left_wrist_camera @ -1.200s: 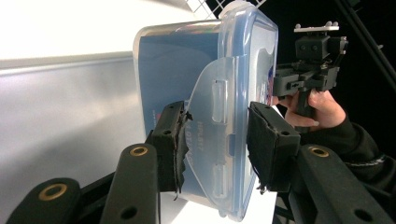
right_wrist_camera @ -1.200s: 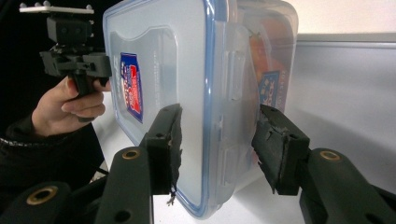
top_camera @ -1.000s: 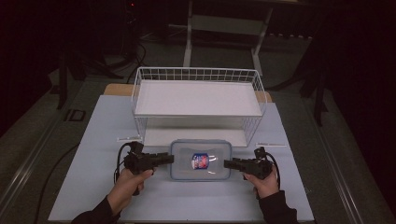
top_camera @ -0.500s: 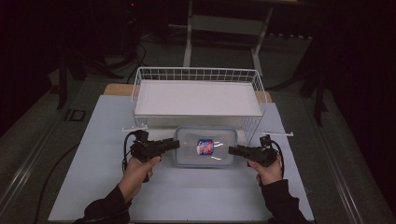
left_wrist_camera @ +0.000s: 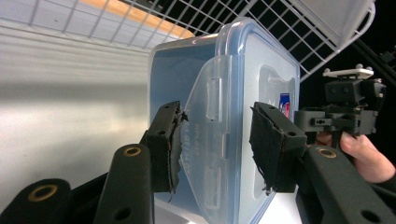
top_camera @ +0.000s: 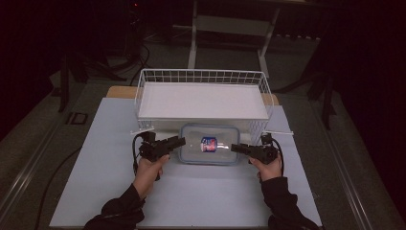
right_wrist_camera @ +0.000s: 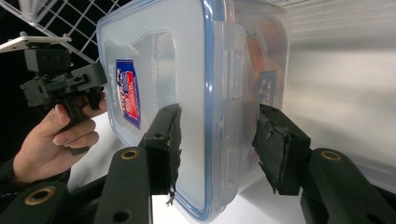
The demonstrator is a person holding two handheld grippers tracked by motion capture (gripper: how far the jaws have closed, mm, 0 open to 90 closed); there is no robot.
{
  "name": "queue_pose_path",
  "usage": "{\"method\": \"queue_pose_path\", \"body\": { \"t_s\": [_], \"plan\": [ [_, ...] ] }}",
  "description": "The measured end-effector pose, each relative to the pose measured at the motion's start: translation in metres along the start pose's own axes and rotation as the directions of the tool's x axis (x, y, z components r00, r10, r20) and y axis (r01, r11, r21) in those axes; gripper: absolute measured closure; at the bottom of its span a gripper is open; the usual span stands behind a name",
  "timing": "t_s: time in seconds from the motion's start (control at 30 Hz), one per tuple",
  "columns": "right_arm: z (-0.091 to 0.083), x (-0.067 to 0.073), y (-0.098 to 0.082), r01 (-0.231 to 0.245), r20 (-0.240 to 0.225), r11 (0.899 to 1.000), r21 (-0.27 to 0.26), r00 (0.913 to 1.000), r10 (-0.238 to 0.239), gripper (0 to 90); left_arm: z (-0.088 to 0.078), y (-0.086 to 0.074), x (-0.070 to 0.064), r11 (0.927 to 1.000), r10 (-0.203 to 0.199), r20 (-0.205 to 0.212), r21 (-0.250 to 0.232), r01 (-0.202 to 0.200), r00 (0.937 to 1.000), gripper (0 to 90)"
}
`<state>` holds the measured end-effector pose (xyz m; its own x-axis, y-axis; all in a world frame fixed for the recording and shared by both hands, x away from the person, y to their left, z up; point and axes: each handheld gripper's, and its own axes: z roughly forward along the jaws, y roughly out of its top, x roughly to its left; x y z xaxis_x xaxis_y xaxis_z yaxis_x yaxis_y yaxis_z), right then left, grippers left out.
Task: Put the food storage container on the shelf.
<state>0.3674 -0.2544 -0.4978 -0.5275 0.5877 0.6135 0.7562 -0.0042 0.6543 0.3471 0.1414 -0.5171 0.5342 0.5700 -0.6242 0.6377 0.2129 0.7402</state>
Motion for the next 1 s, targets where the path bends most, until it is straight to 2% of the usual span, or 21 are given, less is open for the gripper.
{"method": "queue_pose_path", "body": {
  "t_s": [0.27, 0.37, 0.43, 0.47, 0.5, 0.57, 0.63, 0.7, 0.8, 0.93, 1.0],
  "plan": [
    [0.007, -0.004, 0.004, 0.022, 0.035, 0.999, -0.025, 0.9992, -0.022, 51.4, 0.008, -0.002, 0.005, 0.9995, 0.002, -0.017, -0.032, -0.002, 0.9998, 52.5],
    [0.007, -0.008, 0.001, 0.016, 0.030, 1.000, -0.024, 0.9994, -0.016, 51.1, 0.009, -0.002, 0.005, 0.9993, 0.015, -0.021, -0.033, -0.016, 0.9997, 52.6],
    [0.008, -0.011, 0.000, 0.010, 0.031, 0.999, -0.034, 0.9995, -0.009, 50.1, 0.010, -0.002, 0.006, 0.9997, -0.001, -0.019, -0.026, 0.001, 0.9998, 52.6],
    [0.008, -0.009, 0.000, 0.032, 0.052, 0.998, -0.045, 0.9982, -0.030, 49.8, 0.011, -0.003, 0.008, 0.9996, -0.003, -0.016, -0.029, 0.003, 0.9999, 52.6],
    [0.008, -0.005, 0.000, 0.064, 0.083, 0.997, -0.051, 0.9947, -0.060, 50.7, 0.011, -0.003, 0.009, 0.9996, 0.002, -0.025, -0.029, -0.003, 0.9997, 52.2],
    [0.010, 0.004, 0.002, 0.121, 0.139, 0.991, -0.051, 0.9839, -0.113, 53.1, 0.011, -0.004, 0.009, 0.9989, 0.027, -0.068, -0.036, -0.029, 0.9973, 52.2],
    [0.011, 0.009, 0.003, 0.161, 0.191, 0.986, -0.045, 0.9702, -0.150, 49.2, 0.009, -0.003, 0.008, 0.9979, 0.040, -0.100, -0.046, -0.045, 0.9942, 62.5],
    [0.012, 0.010, 0.003, 0.165, 0.194, 0.985, -0.060, 0.9694, -0.150, 48.5, 0.011, -0.002, 0.008, 0.9986, 0.034, -0.100, -0.038, -0.037, 0.9944, 61.4],
    [0.014, 0.013, 0.002, 0.182, 0.234, 0.980, -0.078, 0.9591, -0.159, 45.9, 0.015, -0.001, 0.005, 0.9978, 0.059, -0.120, -0.024, -0.062, 0.9910, 54.3],
    [0.015, 0.013, 0.002, 0.199, 0.274, 0.976, -0.089, 0.9470, -0.168, 38.4, 0.018, 0.000, 0.002, 0.9927, 0.115, -0.154, -0.017, -0.119, 0.9812, 49.6],
    [0.016, 0.014, 0.003, 0.209, 0.293, 0.974, -0.090, 0.9399, -0.175, 36.9, 0.020, 0.000, 0.000, 0.9912, 0.126, -0.165, -0.018, -0.131, 0.9782, 47.2]
  ]
}}
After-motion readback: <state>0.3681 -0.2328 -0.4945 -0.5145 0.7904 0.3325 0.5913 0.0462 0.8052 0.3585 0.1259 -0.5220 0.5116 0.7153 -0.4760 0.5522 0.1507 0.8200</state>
